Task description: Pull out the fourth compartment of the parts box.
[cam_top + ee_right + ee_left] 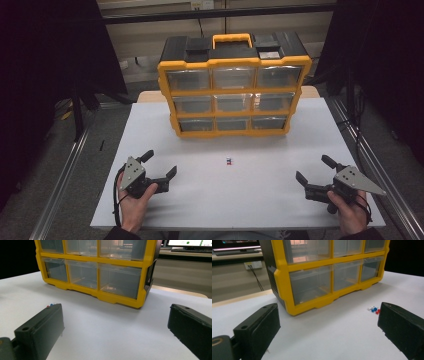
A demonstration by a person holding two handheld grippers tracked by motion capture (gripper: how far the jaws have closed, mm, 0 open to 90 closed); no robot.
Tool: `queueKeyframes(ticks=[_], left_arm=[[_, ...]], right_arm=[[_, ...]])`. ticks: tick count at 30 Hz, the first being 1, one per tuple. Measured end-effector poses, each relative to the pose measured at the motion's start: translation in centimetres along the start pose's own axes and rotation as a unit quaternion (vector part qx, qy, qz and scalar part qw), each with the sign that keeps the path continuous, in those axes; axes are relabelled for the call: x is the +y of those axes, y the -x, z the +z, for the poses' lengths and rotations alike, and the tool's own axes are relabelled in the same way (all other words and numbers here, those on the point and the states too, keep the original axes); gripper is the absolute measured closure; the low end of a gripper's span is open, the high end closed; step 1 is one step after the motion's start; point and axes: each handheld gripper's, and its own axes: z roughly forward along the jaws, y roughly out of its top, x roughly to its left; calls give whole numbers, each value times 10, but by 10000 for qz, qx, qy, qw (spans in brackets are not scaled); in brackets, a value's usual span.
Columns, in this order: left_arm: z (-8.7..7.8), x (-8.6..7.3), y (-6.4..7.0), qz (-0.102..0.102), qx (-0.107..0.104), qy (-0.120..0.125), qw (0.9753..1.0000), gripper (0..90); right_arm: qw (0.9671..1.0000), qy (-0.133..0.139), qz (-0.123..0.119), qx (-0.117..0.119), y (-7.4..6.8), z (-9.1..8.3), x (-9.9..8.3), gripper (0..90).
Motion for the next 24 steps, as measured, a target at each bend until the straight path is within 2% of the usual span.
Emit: queueKeyframes(ticks=[2,3,5,8,9,11,15,18,21,22,24], left_arm=[[2,0,2,-12,1,46,10000,40],[5,1,2,96,-93,1,9999,40],[9,2,5,141,-77,0,9999,40],[11,6,5,431,-83,-6,9990,40],[11,8,6,444,-65,12,9990,40],[12,11,6,612,-11,8,9981,40],[18,16,6,610,-118,87,9980,40],[23,22,8,868,-145,85,9961,36],[27,24,10,941,-188,144,9953,37],[30,27,12,1110,-248,116,9934,37],[34,30,14,1169,-272,163,9926,38]], right_arm=[[10000,9,15,21,-1,1,0,1],[10000,-32,19,52,-1,0,0,2],[10000,-27,25,71,-1,0,0,2],[10000,-16,46,57,-1,0,0,2],[10000,-19,55,42,0,0,0,3],[10000,0,53,34,-1,1,0,2],[10000,-8,45,39,-2,1,1,2],[10000,2,54,65,-3,3,0,2],[10000,-4,46,80,-3,3,0,2],[10000,-6,48,87,-3,3,0,2],[10000,-2,39,84,-3,3,0,2]])
